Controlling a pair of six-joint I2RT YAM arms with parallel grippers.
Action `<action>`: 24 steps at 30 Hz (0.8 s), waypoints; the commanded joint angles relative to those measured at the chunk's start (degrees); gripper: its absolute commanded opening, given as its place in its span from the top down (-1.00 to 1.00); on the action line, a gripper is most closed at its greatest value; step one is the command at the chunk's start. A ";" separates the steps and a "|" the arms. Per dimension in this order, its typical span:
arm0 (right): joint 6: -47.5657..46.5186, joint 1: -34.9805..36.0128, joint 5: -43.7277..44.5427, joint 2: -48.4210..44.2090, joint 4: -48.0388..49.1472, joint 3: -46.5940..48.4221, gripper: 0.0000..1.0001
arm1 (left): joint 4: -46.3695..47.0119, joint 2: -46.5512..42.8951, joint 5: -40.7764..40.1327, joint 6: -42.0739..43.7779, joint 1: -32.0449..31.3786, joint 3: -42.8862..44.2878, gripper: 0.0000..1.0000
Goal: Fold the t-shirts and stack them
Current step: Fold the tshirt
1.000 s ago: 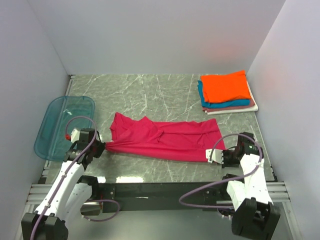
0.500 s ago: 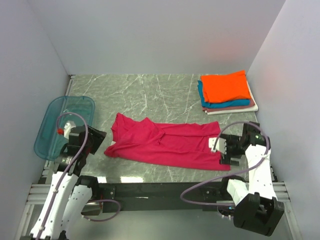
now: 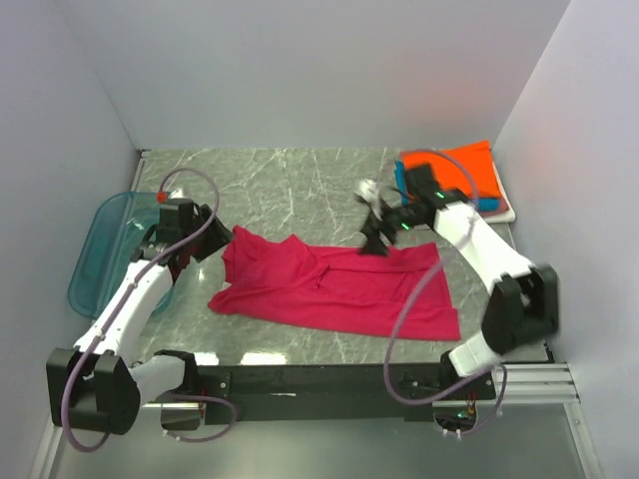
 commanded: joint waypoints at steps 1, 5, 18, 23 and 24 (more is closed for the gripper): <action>28.76 7.96 3.75 11.95 9.77 12.67 -0.39 | 2.19 -2.61 2.07 11.33 0.26 6.14 -0.17; 42.68 15.18 5.96 34.59 5.46 37.68 -0.39 | 1.48 -11.48 -2.32 14.26 0.52 2.48 -0.45; 49.57 19.17 2.37 40.86 16.34 46.22 -0.51 | 11.06 8.86 9.17 15.84 5.53 3.14 -0.26; 45.61 13.54 -2.21 27.84 16.79 33.12 -0.52 | 10.10 27.85 12.97 19.97 6.06 14.64 -0.15; 44.04 11.61 -3.00 26.33 15.05 31.97 -0.52 | 9.58 29.61 12.27 20.32 6.06 15.89 -0.15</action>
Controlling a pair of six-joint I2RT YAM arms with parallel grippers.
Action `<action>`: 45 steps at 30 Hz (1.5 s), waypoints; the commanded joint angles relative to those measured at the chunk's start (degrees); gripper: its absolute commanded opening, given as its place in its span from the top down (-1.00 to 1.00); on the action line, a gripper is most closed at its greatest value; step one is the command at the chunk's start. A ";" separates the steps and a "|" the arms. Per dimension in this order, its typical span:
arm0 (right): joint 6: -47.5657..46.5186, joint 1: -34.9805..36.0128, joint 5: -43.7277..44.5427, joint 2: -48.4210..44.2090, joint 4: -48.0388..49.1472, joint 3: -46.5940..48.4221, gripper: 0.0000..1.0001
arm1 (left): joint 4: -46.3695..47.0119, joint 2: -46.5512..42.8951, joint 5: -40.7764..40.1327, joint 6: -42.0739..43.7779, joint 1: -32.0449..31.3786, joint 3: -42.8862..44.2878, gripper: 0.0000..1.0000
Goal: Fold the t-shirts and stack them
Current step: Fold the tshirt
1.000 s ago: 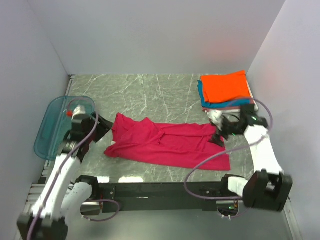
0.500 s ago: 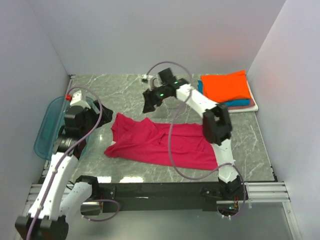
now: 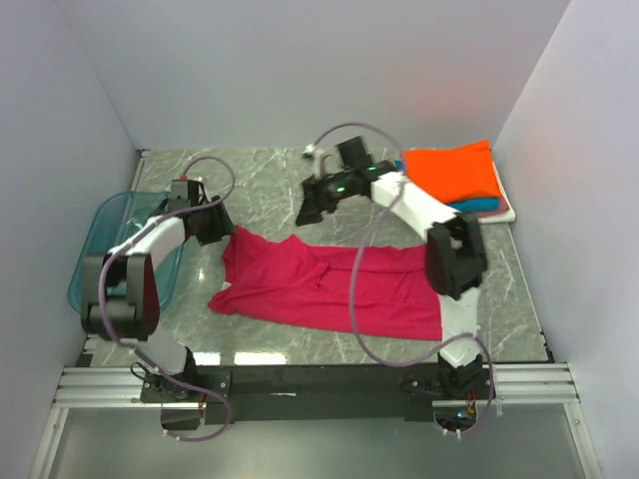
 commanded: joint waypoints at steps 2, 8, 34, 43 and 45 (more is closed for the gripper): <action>-5.51 -6.61 -5.50 -13.63 -0.78 -5.77 -0.52 | 0.08 7.65 2.99 5.16 0.09 10.21 -0.15; -8.68 -12.15 -7.52 -22.35 -2.45 -14.30 -0.52 | -5.19 14.78 5.73 7.89 0.00 16.11 -0.13; -17.20 -20.95 -9.20 -34.31 -11.32 -22.47 -0.52 | -15.66 36.64 1.68 8.07 -0.87 47.56 0.99; -37.22 -20.42 -3.05 -40.82 -20.99 -31.07 -0.53 | -7.88 56.70 5.01 -1.66 -1.66 80.27 0.92; -41.61 -19.11 -0.25 -42.40 -20.91 -33.54 -0.54 | -2.59 58.02 5.63 -6.31 -1.84 80.37 0.77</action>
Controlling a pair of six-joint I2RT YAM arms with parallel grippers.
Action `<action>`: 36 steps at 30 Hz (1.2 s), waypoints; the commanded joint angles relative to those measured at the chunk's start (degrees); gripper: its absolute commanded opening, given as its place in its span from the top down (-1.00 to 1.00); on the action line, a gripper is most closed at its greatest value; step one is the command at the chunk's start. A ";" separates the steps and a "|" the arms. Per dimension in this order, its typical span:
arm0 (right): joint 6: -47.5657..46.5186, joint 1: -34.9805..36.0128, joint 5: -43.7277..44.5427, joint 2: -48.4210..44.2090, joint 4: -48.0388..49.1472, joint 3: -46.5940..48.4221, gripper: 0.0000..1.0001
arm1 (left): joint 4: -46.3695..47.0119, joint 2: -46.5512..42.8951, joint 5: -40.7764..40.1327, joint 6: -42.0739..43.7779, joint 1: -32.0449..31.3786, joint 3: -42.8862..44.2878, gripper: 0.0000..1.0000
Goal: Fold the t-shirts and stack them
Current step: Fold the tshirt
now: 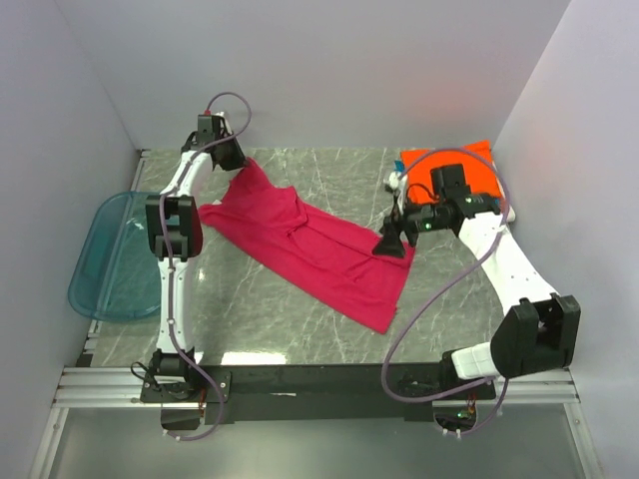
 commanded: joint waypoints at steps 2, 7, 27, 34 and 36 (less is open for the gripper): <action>-11.30 5.19 10.64 -4.53 -1.74 -7.40 -0.54 | 12.02 2.36 1.42 -9.47 -1.06 4.99 0.44; -4.20 23.08 31.88 -8.31 14.68 -19.43 -0.55 | 12.21 -4.99 -4.29 -6.24 -1.50 3.44 -0.15; 11.19 50.20 65.16 2.67 28.07 -30.27 -0.30 | 14.77 -92.89 -15.11 -2.62 3.86 -78.38 -0.90; 11.55 52.04 64.29 4.70 25.00 -30.01 0.40 | 7.30 -108.54 -12.83 -4.82 3.78 -86.84 -0.91; 11.02 54.24 62.71 3.65 23.50 -30.09 0.58 | 5.19 -111.88 -12.13 -5.26 3.87 -88.07 -0.90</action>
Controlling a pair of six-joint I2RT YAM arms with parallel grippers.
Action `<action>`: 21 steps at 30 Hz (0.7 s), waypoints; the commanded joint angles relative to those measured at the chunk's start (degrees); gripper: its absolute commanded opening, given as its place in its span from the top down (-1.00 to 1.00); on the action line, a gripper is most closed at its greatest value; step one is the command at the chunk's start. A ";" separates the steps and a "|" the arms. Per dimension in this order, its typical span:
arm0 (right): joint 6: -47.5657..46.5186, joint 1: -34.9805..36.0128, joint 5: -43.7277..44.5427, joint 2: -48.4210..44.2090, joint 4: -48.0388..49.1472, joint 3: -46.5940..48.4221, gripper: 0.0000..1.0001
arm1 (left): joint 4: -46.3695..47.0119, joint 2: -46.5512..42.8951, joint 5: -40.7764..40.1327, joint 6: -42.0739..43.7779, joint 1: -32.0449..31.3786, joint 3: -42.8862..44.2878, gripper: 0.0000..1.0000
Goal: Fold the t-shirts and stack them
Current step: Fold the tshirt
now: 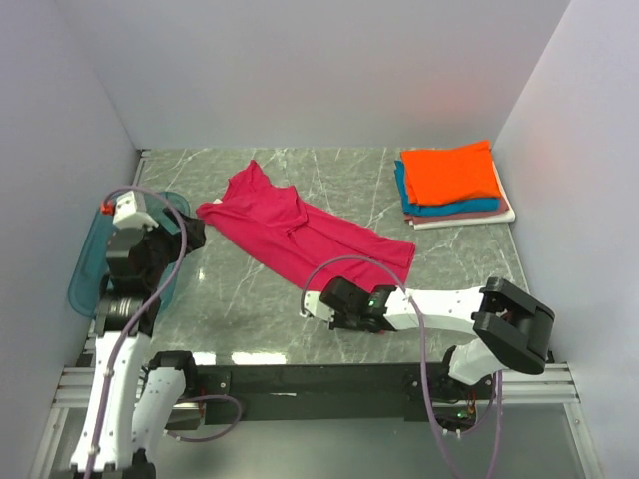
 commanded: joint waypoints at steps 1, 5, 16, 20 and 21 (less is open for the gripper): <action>-0.32 3.40 -1.80 -0.86 -3.38 -0.17 0.68 | -1.86 -5.95 2.43 -1.26 -0.05 -0.30 -0.91; 0.46 10.07 -8.90 -1.57 -4.88 2.01 0.83 | -4.32 -10.51 3.57 -2.84 0.04 -1.44 -0.91; -0.32 15.73 -20.00 10.39 -11.73 21.44 0.11 | -6.70 -15.18 7.09 -11.01 -0.05 -6.98 -0.95; -5.24 5.55 -27.43 2.15 -16.30 20.93 -0.30 | -5.12 -13.79 8.49 -12.25 -0.05 -7.60 -0.99; -6.38 1.87 -29.73 -2.40 -17.96 20.31 -0.37 | -3.64 -13.17 8.85 -12.51 0.04 -8.29 -0.99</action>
